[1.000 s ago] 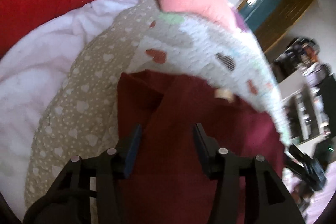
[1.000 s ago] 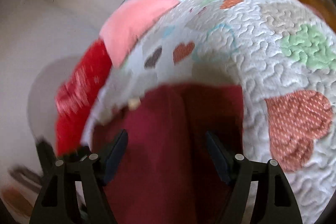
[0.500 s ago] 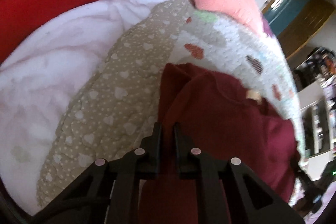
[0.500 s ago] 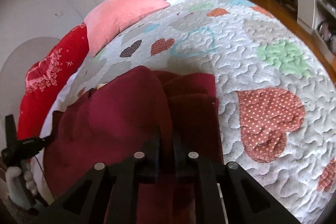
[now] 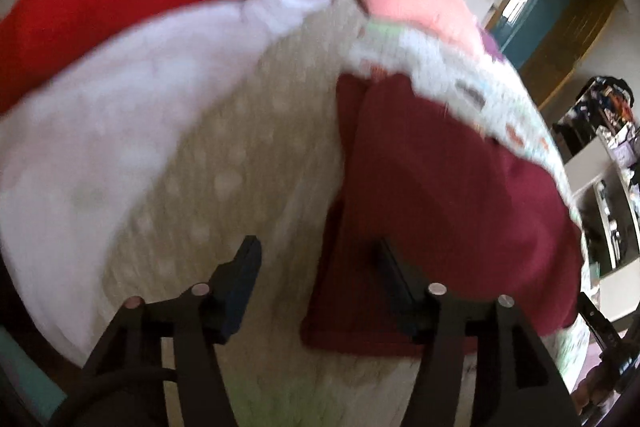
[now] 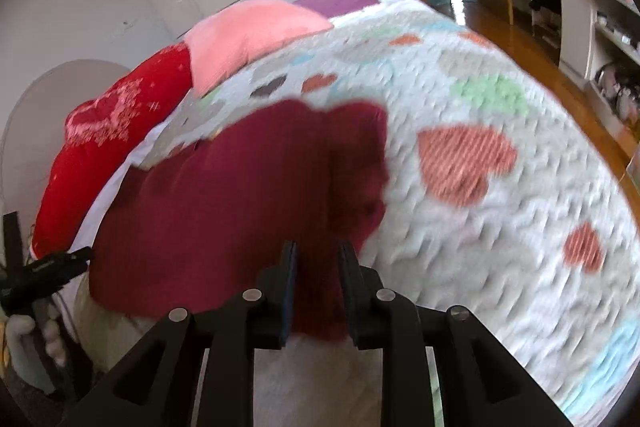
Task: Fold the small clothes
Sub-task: 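Press the folded sweater flat with both grippers near the collar, then open both grippers and lift them off the folded sweater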
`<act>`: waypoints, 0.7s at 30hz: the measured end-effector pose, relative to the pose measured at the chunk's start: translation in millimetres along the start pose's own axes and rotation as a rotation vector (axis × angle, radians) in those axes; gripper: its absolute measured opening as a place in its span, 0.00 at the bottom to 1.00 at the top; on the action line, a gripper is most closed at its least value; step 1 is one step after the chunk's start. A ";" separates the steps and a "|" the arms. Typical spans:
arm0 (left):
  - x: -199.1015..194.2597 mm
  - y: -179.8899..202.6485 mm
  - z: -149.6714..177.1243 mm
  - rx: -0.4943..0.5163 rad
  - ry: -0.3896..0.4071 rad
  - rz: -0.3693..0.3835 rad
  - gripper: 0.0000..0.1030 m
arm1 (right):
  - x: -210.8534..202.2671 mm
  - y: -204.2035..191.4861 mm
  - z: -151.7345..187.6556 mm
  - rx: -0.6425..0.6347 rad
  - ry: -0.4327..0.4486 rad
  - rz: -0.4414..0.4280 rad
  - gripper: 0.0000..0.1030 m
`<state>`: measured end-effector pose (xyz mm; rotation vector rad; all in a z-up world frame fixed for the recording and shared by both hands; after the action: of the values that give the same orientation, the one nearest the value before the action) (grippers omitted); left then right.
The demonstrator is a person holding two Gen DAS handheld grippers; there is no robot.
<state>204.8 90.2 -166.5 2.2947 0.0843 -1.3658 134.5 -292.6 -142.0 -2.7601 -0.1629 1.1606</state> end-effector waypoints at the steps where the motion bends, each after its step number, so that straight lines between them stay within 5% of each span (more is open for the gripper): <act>1: 8.6 -4.2 6.7 -0.005 -0.031 -0.010 0.58 | 3.0 -2.0 6.8 -0.001 -0.015 -0.001 0.23; 3: 13.0 -7.5 9.5 0.008 -0.027 -0.001 0.57 | 11.4 -1.1 21.5 0.005 -0.059 0.026 0.23; 5: 8.1 -7.6 8.9 0.023 -0.021 -0.001 0.42 | 12.1 6.3 29.0 0.025 -0.077 0.039 0.23; 7: -0.3 -11.7 10.3 -0.024 -0.030 0.021 0.39 | 7.7 12.8 32.0 0.058 -0.073 0.028 0.24; 13: -43.6 -11.1 30.5 -0.046 0.060 0.038 0.40 | -14.7 30.0 50.3 0.153 -0.050 0.024 0.34; 21: -67.4 -8.6 79.4 -0.103 0.059 0.063 0.50 | -38.9 25.2 76.4 0.185 -0.019 0.041 0.39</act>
<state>103.6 76.6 -144.2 2.2327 0.0976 -1.2338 53.8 -316.6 -172.0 -2.6033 -0.0008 1.1487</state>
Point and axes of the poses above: each gripper's, at about its wrist camera, not at the fingertips, and x roughly the way its jaws point, y to its right, z to its underside, the point moved 8 cm from there along x, roughly the way its jaws point, and after that the axes turned 12 degrees about -x, right-handed, at the moved point
